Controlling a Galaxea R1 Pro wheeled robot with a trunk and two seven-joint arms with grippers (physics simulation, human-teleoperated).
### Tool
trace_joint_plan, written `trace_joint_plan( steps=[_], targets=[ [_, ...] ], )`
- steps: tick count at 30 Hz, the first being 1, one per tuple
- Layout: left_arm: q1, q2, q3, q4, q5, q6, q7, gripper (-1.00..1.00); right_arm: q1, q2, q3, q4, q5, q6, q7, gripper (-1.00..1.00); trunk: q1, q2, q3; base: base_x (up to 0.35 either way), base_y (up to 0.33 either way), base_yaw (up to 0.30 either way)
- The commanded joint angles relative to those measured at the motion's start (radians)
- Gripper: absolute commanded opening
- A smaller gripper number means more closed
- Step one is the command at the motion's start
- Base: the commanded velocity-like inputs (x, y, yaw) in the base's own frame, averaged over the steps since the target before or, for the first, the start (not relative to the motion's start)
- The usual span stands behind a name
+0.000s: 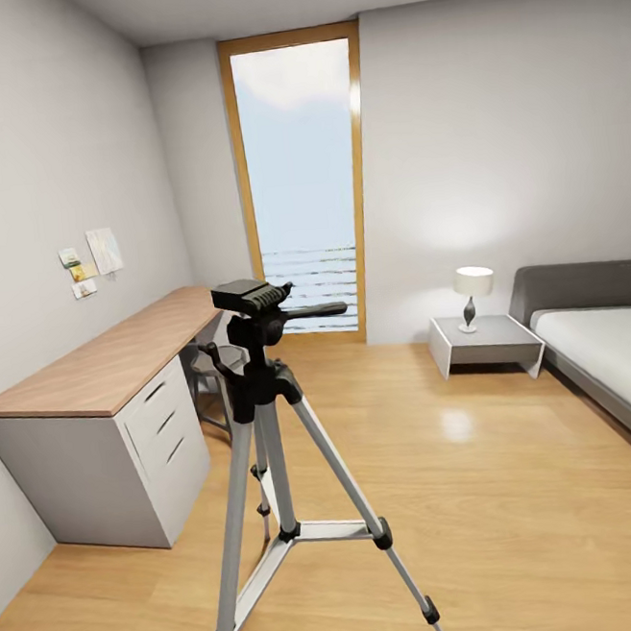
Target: Attach the digital camera to the camera tripod in the bedroom.
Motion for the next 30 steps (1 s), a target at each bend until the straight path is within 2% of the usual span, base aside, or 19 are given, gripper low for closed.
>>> trace_joint_plan(
  steps=[1, 30],
  targets=[
    [0.001, 0.0, 0.001, -0.002, 0.002, -0.001, 0.001, 1.0, 0.0, 0.0, 0.001, -0.001, 0.009, -0.001, -0.002, 1.0, 0.0, 0.0, -0.001, 0.006, 0.002, 0.0],
    [0.001, -0.002, 0.008, -0.002, 0.014, -0.001, 0.005, 1.0, 0.0, 0.0, -0.001, -0.001, 0.009, 0.0, -0.004, 1.0, 0.0, 0.0, -0.001, 0.001, 0.0, 0.0]
  ],
)
